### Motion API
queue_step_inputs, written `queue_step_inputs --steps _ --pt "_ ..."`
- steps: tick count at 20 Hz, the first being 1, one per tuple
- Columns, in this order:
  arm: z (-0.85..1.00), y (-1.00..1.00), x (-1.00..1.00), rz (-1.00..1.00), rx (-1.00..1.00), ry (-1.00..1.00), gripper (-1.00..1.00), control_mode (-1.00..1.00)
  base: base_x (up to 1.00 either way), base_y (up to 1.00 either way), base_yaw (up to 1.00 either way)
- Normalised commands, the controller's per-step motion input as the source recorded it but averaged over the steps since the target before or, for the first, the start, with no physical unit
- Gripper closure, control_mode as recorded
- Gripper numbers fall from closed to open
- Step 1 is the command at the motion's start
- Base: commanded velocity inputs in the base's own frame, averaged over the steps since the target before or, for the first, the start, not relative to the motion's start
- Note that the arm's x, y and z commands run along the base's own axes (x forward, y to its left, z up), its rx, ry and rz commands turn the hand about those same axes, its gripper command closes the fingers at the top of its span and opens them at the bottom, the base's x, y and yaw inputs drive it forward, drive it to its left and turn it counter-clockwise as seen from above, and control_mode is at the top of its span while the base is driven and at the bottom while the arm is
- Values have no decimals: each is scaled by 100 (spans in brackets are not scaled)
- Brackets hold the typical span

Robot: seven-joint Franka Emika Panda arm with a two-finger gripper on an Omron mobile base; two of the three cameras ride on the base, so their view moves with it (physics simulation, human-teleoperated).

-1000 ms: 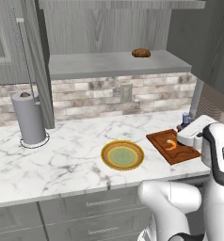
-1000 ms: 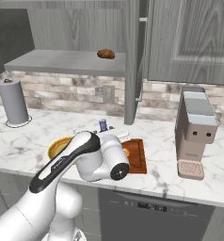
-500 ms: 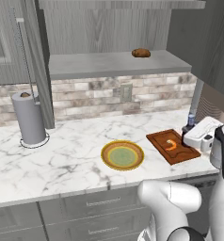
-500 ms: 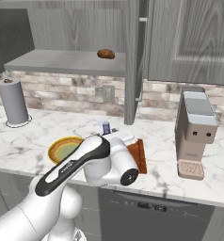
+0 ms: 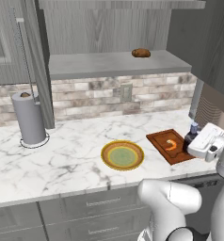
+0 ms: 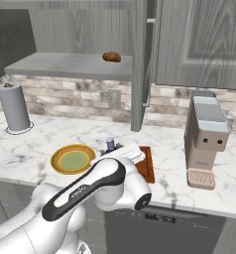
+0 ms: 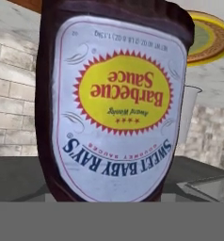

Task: Pick the shrimp from the plate and place it on the cutting board. Then pick the condiment bottle from the cabinet and place it next to the cutting board.

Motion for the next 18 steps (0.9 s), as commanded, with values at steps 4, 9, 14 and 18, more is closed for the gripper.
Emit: queue_step_inputs --steps 4,9,14,18 --pt "-13 0 -8 7 1 -9 100 -100 0 0 0" --pt "-9 0 0 6 3 -9 100 -100 0 0 0" --pt "-7 -4 0 4 3 -6 100 -100 0 0 0" --pt "-5 -14 0 2 2 -1 100 -100 0 0 0"
